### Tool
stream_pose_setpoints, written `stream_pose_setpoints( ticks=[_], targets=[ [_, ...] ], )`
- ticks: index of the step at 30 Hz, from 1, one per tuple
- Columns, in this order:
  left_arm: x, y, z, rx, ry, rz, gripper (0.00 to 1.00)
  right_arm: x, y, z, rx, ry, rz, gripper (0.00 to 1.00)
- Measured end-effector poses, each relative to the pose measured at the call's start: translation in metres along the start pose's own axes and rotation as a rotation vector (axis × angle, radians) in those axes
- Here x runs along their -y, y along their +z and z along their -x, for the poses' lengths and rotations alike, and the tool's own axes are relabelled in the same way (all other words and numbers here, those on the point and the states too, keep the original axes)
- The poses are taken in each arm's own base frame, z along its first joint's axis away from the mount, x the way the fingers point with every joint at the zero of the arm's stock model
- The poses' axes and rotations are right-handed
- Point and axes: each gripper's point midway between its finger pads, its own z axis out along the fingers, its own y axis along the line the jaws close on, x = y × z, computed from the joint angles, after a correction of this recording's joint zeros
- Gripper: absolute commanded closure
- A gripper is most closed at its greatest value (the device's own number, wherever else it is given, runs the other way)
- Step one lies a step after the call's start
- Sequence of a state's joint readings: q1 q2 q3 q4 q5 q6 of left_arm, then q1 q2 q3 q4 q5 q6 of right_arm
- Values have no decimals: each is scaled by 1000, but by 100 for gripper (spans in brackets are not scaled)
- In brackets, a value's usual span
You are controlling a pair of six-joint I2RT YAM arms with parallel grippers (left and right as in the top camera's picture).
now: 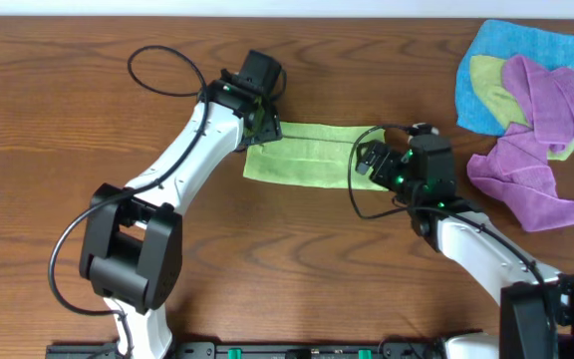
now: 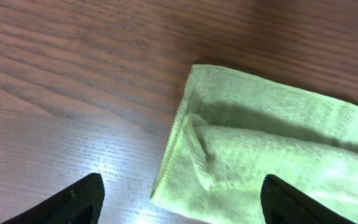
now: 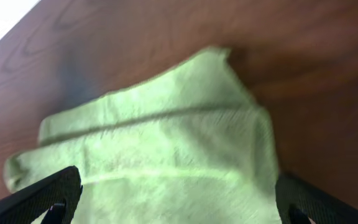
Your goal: Fold the cloth
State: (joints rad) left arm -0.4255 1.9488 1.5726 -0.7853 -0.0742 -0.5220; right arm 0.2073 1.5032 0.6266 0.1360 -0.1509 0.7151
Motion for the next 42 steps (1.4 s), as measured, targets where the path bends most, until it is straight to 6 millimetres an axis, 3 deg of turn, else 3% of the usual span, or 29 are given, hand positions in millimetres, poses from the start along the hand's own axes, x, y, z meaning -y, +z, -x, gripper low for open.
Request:
stream_pose_setpoints(
  ticks=[7, 13, 18, 25, 32, 37, 39, 42],
  targets=[
    [8, -2, -13, -64, 6, -45, 15, -23, 2, -21, -73, 79, 69, 1],
    [29, 7, -21, -47, 41, -109, 11, -11, 10, -23, -59, 191, 15, 1],
    [50, 26, -31, -20, 90, -183, 11, -11, 21, -12, 40, 254, -9, 1],
    [41, 53, -54, -35, 109, -185, 11, -2, 37, -13, 78, 317, -32, 1],
    [48, 57, -49, -8, 111, -221, 11, -2, 42, -6, 117, 331, -22, 1],
    [53, 71, -60, -59, 121, -245, 11, -2, 49, -2, 145, 322, -6, 1],
    [54, 71, -61, -65, 124, -252, 10, -3, 51, -1, 152, 300, -2, 8],
    [54, 71, -61, -68, 125, -255, 10, -5, 53, 2, 168, 261, 13, 7]
  ],
)
